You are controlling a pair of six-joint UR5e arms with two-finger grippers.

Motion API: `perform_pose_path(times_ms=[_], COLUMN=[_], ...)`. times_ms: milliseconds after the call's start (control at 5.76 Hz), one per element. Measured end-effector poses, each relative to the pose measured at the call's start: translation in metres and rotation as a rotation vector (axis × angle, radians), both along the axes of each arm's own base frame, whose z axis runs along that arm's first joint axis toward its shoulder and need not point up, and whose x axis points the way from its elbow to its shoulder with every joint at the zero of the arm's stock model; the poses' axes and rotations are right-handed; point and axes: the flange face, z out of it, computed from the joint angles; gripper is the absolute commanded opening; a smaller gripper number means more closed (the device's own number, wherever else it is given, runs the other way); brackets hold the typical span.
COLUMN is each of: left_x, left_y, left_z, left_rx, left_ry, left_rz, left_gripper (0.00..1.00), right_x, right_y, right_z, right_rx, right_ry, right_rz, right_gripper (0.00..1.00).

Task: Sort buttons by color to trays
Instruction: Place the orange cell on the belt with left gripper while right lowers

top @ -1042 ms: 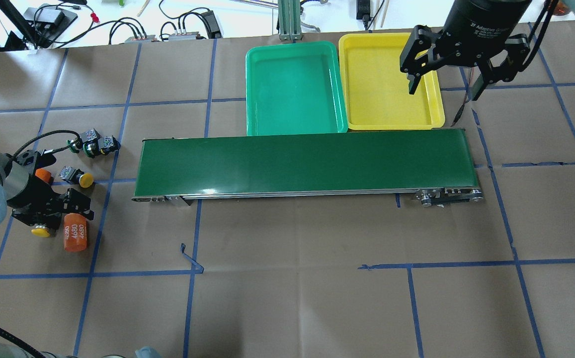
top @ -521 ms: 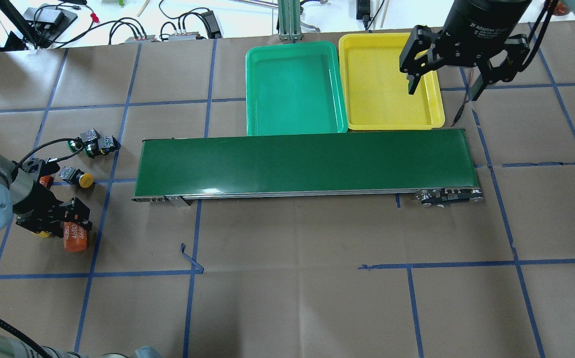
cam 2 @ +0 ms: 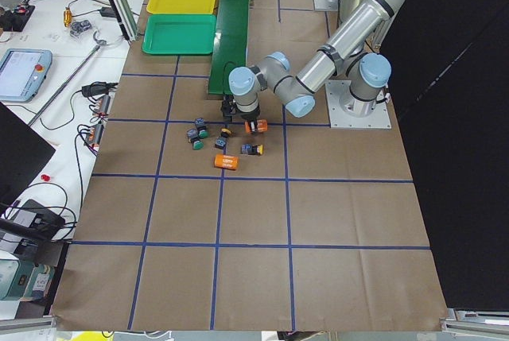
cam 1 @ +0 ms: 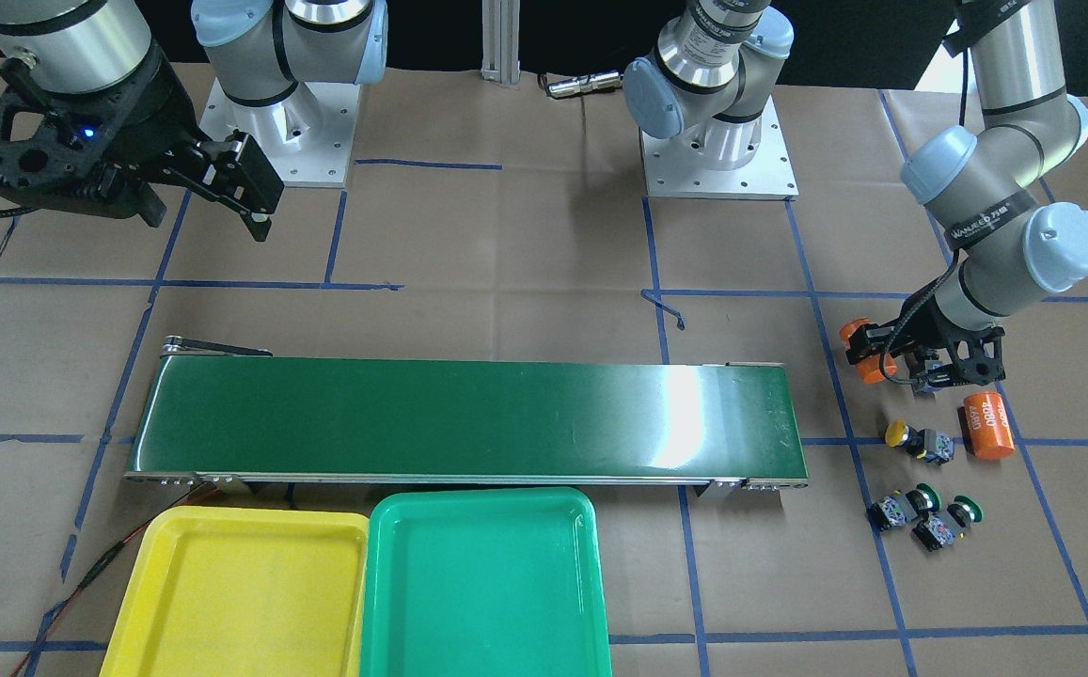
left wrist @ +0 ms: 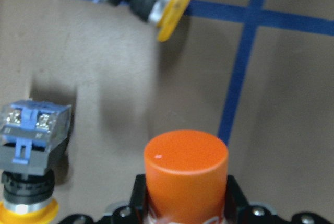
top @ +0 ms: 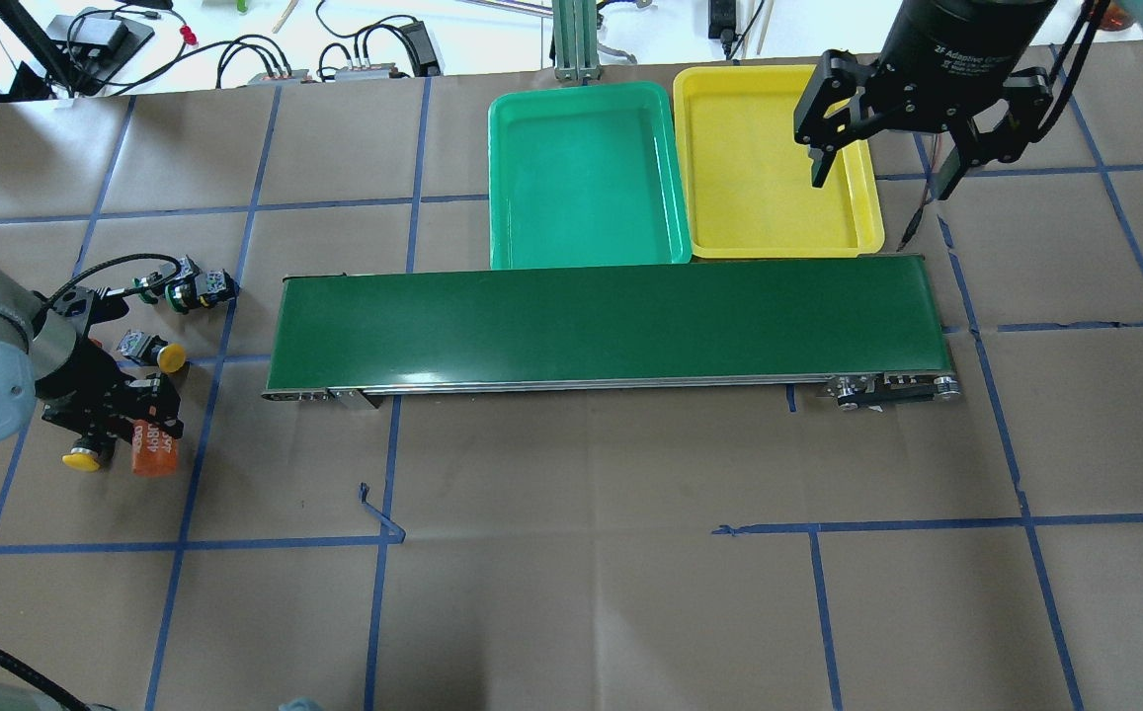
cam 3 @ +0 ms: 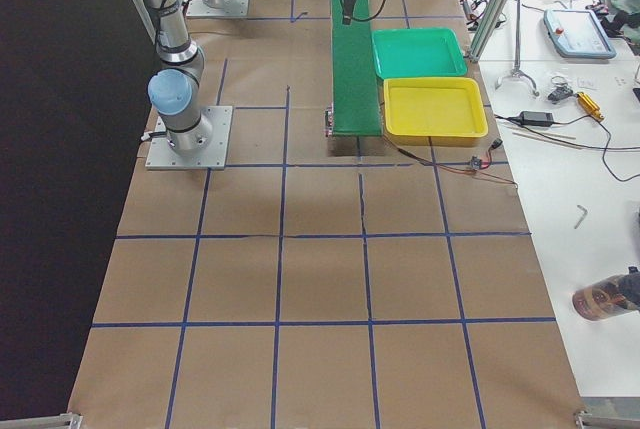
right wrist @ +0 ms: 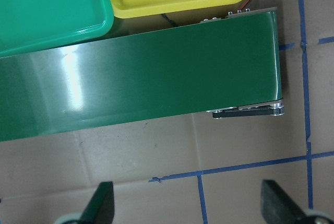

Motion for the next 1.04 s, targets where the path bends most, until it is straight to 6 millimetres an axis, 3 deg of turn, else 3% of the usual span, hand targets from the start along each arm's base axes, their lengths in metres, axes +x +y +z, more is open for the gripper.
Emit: perform_pose_path(times_ms=[347, 521, 695, 1042], left_x=[-0.093, -0.141, -0.173, -0.193], left_y=[-0.044, -0.05, -0.052, -0.051], left_z=[0.059, 0.072, 0.076, 0.069], left_rx=[-0.064, -0.09, -0.104, -0.106], left_ry=[-0.009, -0.007, 0.006, 0.051], left_rz=[-0.259, -0.436, -0.648, -1.14], left_gripper=[0.01, 0.02, 0.02, 0.07], right_x=[0.0, 0.0, 0.001, 0.002], right_y=[0.001, 0.002, 0.004, 0.003], right_z=[-0.003, -0.006, -0.007, -0.01], right_rx=[0.006, 0.012, 0.013, 0.01], right_ry=[-0.001, -0.003, -0.003, -0.011], right_rz=[0.0, 0.0, 0.006, 0.183], right_gripper=[1.0, 1.0, 1.0, 1.0])
